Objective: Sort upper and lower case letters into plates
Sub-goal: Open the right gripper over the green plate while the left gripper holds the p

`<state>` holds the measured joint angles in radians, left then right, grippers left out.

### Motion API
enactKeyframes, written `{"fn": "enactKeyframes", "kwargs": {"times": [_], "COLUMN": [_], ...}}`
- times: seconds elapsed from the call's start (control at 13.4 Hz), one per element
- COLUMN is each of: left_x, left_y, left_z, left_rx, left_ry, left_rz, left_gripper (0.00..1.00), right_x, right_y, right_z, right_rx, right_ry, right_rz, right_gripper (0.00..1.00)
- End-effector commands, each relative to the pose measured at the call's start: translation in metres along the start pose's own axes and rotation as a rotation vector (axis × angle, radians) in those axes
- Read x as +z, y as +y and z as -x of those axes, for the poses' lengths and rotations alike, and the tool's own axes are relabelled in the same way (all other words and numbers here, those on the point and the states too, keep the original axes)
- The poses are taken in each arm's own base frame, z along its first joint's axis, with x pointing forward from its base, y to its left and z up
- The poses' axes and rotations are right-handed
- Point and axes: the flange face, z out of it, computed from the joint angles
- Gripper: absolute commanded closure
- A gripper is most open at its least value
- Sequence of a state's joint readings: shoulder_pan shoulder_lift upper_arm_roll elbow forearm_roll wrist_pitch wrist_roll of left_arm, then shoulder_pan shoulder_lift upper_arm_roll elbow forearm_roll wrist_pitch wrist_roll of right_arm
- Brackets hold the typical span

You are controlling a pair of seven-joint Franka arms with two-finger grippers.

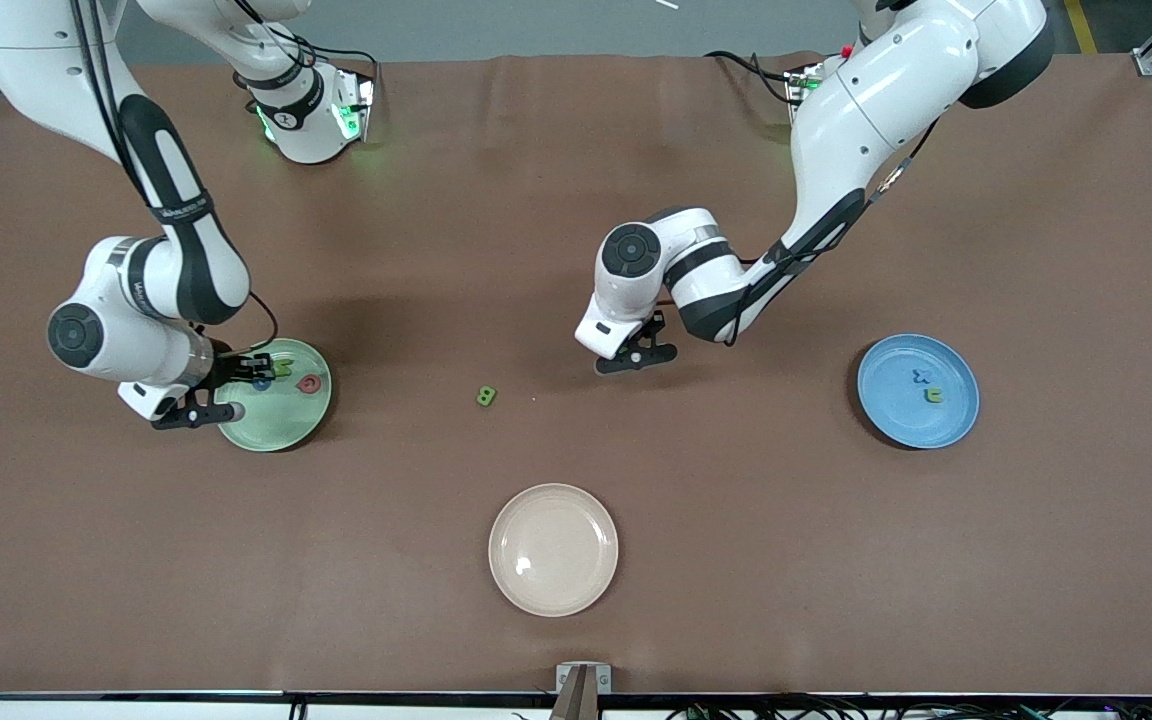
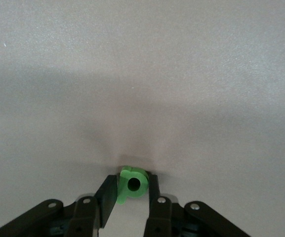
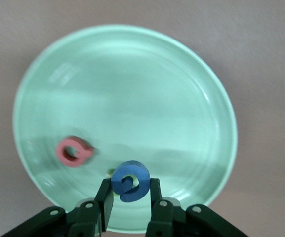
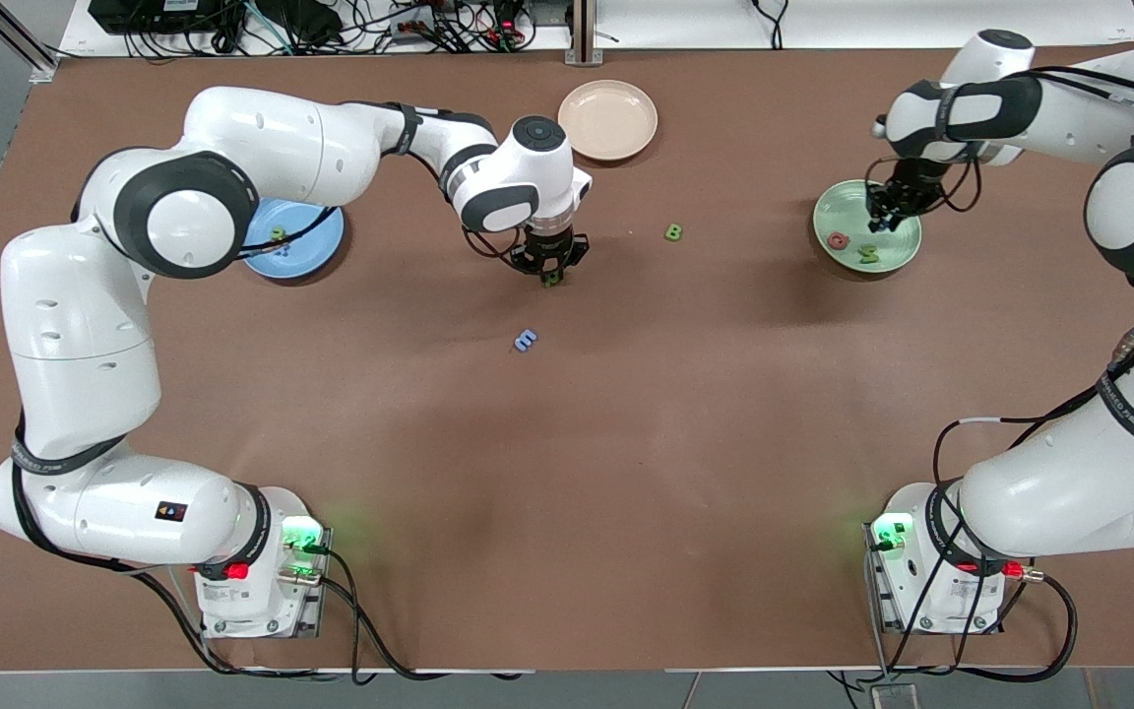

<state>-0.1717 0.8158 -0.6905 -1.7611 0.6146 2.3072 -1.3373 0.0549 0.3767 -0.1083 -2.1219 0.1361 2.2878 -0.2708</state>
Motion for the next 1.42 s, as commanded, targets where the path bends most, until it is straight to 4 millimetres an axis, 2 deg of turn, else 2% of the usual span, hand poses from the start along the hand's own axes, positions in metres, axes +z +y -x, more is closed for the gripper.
{"fn": "enactKeyframes", "kwargs": {"times": [0.0, 0.15, 0.45, 0.67, 0.75, 0.82, 0.97, 1.12, 1.19, 1.27, 1.34], "left_x": [0.008, 0.008, 0.005, 0.005, 0.005, 0.004, 0.000, -0.002, -0.004, -0.006, -0.006], "left_y": [0.000, 0.000, -0.002, -0.003, -0.003, -0.004, -0.004, -0.006, -0.005, -0.005, -0.006], "left_z": [0.005, 0.004, 0.001, 0.000, -0.001, -0.003, -0.006, -0.008, -0.009, -0.009, -0.009], "left_rx": [-0.030, -0.039, -0.048, -0.052, -0.052, -0.049, -0.051, -0.054, -0.055, -0.056, -0.055], "left_ry": [-0.009, -0.009, -0.004, -0.005, -0.005, -0.003, 0.000, 0.000, 0.001, 0.003, 0.002], "left_rz": [-0.005, -0.004, -0.004, -0.003, -0.003, -0.002, 0.001, -0.001, 0.000, 0.001, 0.000], "left_gripper": [0.79, 0.85, 0.85, 0.85, 0.80, 0.64, 0.43, 0.31, 0.29, 0.29, 0.29], "right_x": [0.004, 0.005, 0.001, 0.009, 0.010, 0.010, 0.010, 0.010, 0.010, 0.011, 0.011], "right_y": [-0.005, 0.007, 0.015, 0.018, 0.018, 0.018, 0.019, 0.021, 0.022, 0.021, 0.020], "right_z": [0.012, 0.013, 0.008, 0.000, -0.002, -0.004, -0.004, -0.005, -0.006, -0.006, -0.006], "right_rx": [-0.016, 0.002, 0.002, 0.004, 0.004, 0.004, 0.004, 0.008, 0.010, 0.010, 0.008], "right_ry": [-0.010, -0.008, 0.007, 0.028, 0.031, 0.033, 0.034, 0.033, 0.032, 0.030, 0.027], "right_rz": [-0.013, -0.017, -0.005, 0.004, 0.006, 0.007, 0.007, 0.006, 0.006, 0.006, 0.005], "right_gripper": [1.00, 0.99, 0.99, 0.99, 0.99, 0.99, 0.98, 0.93, 0.71, 0.04, 0.00]}}
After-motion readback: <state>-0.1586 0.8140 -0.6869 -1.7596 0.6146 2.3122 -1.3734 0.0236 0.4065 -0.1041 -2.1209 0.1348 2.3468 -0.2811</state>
